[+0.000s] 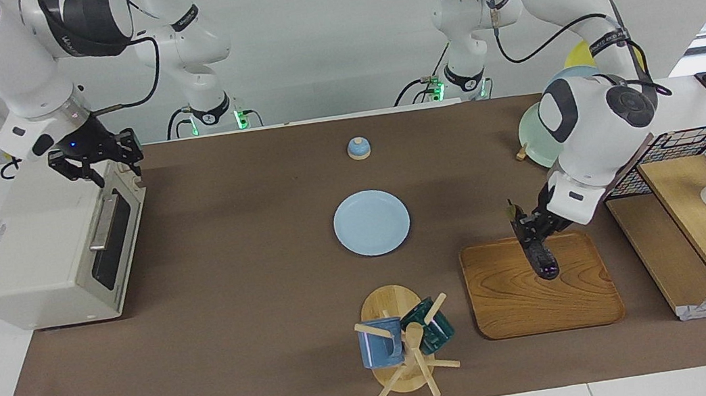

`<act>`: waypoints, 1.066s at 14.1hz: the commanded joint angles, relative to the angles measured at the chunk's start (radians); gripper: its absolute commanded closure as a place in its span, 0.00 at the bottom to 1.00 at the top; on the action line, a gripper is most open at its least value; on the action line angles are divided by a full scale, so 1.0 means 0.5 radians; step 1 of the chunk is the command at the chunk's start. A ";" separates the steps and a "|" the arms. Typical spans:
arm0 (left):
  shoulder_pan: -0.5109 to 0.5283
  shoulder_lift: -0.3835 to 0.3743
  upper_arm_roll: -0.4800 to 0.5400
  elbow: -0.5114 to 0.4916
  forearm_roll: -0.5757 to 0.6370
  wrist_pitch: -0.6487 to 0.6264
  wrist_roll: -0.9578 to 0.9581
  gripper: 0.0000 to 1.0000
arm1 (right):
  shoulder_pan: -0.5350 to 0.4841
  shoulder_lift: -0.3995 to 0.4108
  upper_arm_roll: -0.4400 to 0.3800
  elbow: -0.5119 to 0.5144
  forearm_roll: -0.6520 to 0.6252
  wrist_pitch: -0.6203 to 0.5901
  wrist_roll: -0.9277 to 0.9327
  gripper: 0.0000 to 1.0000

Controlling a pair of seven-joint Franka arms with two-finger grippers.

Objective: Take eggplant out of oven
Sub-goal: 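Open the left gripper to release the eggplant and lift away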

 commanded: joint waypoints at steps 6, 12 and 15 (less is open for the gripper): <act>0.106 0.236 -0.014 0.069 0.116 0.184 0.292 1.00 | 0.044 0.109 0.075 0.179 -0.140 -0.104 0.279 0.00; 0.155 0.157 -0.008 0.133 0.101 -0.033 0.350 0.00 | 0.173 0.168 -0.112 0.189 -0.101 -0.110 0.282 0.00; 0.207 -0.082 -0.008 0.112 0.073 -0.260 0.341 0.00 | 0.188 0.165 -0.140 0.186 -0.064 -0.153 0.285 0.00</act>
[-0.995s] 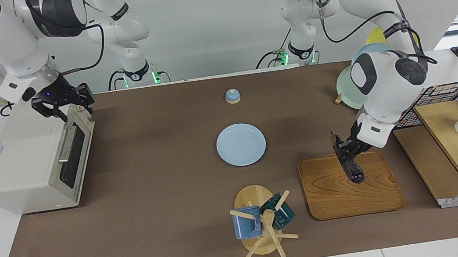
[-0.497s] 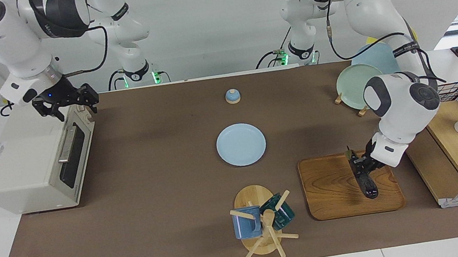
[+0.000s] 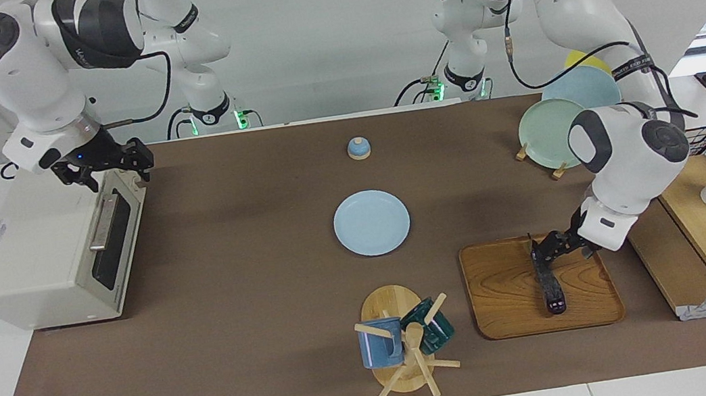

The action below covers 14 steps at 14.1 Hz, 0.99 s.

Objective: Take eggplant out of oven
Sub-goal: 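Open the left gripper to release the eggplant and lift away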

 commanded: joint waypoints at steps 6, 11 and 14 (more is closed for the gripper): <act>0.031 -0.678 0.006 -0.103 0.017 -0.645 -0.036 0.00 | 0.006 -0.028 -0.002 0.054 0.029 -0.054 0.019 0.00; 0.010 -1.193 0.003 -0.559 0.139 -0.838 -0.030 0.00 | 0.000 -0.053 -0.005 0.029 0.029 -0.063 0.019 0.00; -0.033 -1.228 -0.009 -0.622 0.170 -0.854 -0.051 0.00 | 0.000 -0.053 -0.005 0.029 0.029 -0.063 0.019 0.00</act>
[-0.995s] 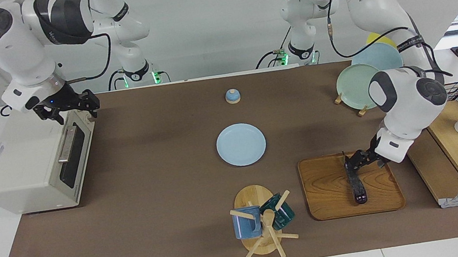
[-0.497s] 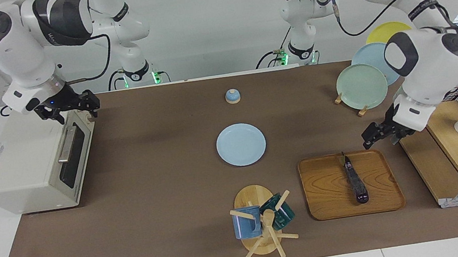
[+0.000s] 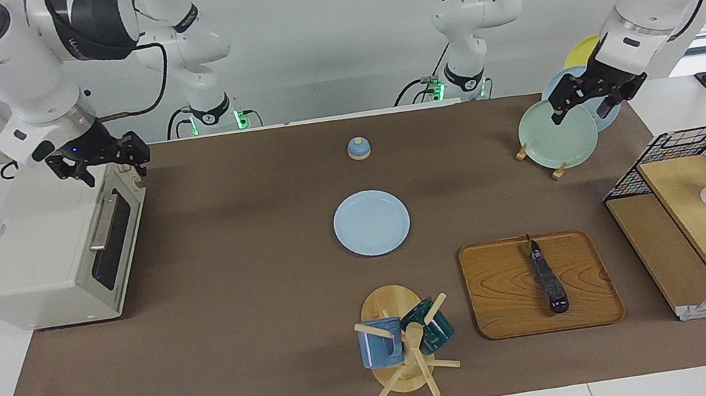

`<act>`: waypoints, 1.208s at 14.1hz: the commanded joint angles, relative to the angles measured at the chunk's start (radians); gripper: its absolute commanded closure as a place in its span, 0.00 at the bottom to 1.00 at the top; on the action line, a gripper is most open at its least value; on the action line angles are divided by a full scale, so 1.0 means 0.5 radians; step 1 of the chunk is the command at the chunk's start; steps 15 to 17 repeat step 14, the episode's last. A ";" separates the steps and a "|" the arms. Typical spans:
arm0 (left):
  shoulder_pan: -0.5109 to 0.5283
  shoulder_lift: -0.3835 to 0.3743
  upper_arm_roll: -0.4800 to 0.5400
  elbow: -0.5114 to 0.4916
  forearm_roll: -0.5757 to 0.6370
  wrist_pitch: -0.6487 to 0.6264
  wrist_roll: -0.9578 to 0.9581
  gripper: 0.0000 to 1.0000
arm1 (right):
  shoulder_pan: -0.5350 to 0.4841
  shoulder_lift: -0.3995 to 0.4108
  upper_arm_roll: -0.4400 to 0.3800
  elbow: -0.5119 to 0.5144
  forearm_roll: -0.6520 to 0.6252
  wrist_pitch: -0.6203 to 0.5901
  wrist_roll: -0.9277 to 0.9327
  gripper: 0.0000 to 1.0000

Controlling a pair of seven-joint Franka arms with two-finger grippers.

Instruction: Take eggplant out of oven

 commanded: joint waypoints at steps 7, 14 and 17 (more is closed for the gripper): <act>-0.122 0.136 0.011 0.319 0.136 -0.263 -0.062 0.00 | -0.013 -0.022 0.001 -0.006 0.026 -0.035 0.019 0.00; -0.095 0.115 -0.002 0.310 0.134 -0.291 -0.044 0.00 | -0.013 -0.022 0.001 -0.006 0.026 -0.035 0.019 0.00; -0.095 0.115 -0.002 0.310 0.134 -0.291 -0.044 0.00 | -0.013 -0.022 0.001 -0.006 0.026 -0.035 0.019 0.00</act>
